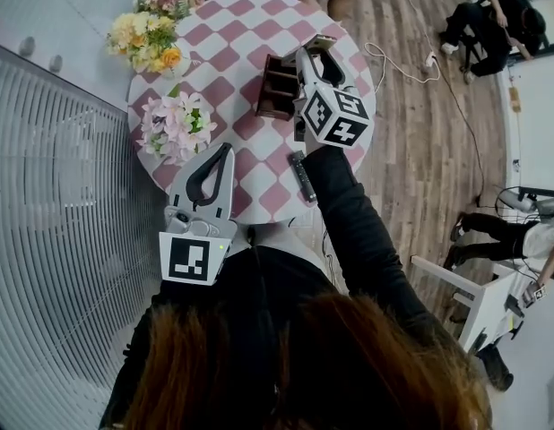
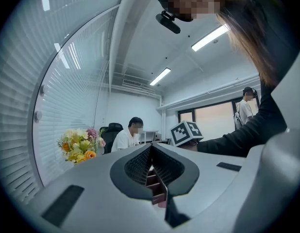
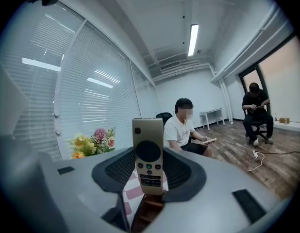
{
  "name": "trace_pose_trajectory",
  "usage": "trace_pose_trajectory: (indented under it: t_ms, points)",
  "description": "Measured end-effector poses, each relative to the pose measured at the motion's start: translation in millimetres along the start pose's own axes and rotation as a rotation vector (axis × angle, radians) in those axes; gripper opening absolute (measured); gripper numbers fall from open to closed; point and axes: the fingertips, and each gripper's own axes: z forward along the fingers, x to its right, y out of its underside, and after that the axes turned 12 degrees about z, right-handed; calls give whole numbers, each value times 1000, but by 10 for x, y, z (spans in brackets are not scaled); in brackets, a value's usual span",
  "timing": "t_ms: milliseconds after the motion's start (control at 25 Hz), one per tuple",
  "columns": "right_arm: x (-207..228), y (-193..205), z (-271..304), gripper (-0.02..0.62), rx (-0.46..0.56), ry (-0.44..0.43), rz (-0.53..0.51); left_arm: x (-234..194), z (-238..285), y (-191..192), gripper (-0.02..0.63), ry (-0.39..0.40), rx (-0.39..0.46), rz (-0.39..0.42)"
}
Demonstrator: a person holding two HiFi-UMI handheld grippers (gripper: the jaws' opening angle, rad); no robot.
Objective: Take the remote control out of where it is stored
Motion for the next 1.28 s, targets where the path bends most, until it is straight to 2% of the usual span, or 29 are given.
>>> trace_pose_trajectory:
  t_ms: [240,480,1000,1200,1280]
  points:
    - [-97,-20,-341,187,-4,-22,-10,33,12,-23,9,15,16,-1]
    - [-190,163,-707,187,-56,-46,-47,45,19,5,9,24,16,-6]
    - [-296,728,-1504,187,-214,-74,-40,37,44,-17,9,34,32,-16]
    - [-280,925,-1612,187,-262,-73,-72,-2,38,-10,9,29,38,-20]
    - [-244,1040,-1600,187,-317,-76,-91,8,35,-7,9,33,37,-22]
